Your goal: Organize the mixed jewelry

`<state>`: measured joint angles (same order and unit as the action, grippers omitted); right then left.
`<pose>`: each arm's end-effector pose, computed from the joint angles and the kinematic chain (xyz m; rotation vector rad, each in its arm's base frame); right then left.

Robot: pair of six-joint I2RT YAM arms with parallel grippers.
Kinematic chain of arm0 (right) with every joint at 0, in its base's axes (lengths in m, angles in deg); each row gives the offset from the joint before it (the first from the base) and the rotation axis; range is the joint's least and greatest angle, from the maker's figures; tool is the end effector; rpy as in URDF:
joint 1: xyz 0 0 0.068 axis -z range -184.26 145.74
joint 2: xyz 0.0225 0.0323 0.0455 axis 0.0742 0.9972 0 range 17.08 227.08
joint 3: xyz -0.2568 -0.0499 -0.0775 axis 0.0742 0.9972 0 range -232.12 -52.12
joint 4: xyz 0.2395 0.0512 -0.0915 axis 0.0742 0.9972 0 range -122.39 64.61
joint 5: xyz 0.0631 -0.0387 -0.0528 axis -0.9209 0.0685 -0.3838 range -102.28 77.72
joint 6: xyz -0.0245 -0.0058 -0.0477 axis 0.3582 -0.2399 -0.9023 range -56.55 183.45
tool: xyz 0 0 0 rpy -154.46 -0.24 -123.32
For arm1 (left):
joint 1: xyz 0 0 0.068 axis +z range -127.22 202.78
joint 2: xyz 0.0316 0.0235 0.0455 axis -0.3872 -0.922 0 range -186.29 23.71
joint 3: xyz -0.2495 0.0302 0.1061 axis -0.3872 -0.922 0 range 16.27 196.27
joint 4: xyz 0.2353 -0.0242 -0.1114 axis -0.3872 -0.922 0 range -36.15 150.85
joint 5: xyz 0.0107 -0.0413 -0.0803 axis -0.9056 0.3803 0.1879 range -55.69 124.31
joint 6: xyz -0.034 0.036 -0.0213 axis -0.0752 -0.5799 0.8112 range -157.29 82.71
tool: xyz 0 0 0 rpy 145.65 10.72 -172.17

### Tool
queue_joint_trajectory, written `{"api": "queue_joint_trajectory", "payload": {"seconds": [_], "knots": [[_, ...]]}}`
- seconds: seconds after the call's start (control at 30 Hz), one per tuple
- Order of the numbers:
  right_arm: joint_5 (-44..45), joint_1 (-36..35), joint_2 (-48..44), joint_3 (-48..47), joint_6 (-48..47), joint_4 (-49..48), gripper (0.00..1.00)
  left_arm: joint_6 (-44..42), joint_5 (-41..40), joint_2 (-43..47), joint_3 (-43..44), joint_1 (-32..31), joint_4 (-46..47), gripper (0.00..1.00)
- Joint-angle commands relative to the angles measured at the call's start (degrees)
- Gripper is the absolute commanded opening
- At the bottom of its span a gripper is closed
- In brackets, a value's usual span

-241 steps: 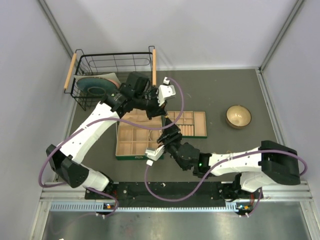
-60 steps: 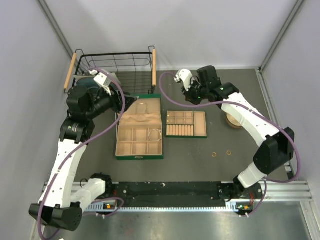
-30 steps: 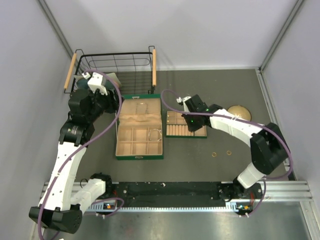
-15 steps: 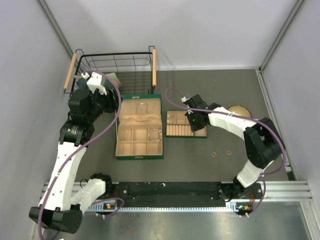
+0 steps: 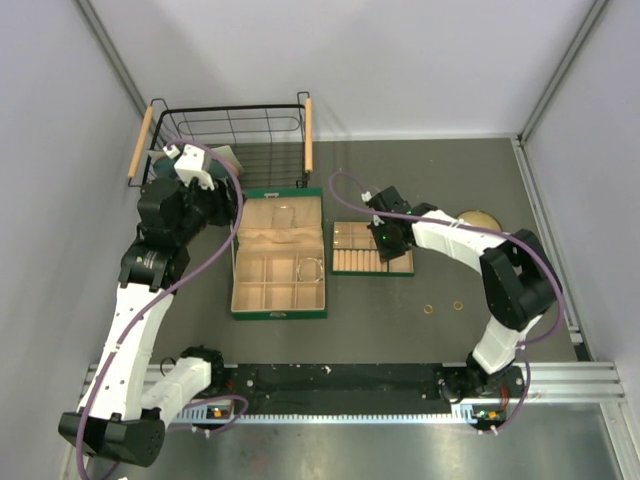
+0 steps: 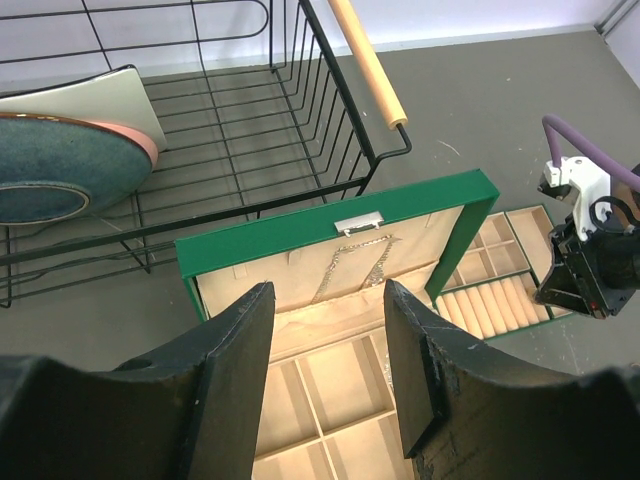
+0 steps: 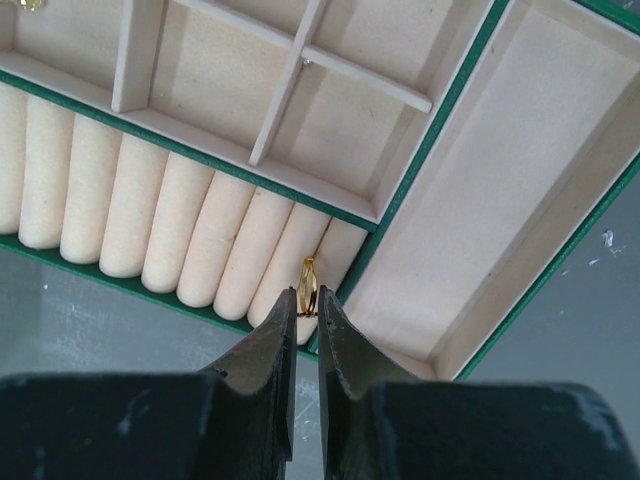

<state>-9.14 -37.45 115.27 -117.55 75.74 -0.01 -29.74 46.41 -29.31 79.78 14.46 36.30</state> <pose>0.2875 0.1857 0.1933 -0.4766 2.6740 0.1627 0.1936 -0.0359 0.4016 0.1629 1.8204 -0.3873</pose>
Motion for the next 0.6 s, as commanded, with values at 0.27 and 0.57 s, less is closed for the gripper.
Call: {"api": "queue_joint_trajectory", "payload": {"seconds": [0.27, 0.57], "knots": [[1.26, 0.49, 2.88, -3.57, 3.26, -0.13, 0.0, 0.89, -0.41, 0.1, -0.4, 0.41, 2.49, 0.53], [0.21, 0.49, 5.6, -5.06, 4.23, 0.23, 0.0, 1.06, -0.15, -0.25, -0.84, 0.32, 2.85, 0.53]]}}
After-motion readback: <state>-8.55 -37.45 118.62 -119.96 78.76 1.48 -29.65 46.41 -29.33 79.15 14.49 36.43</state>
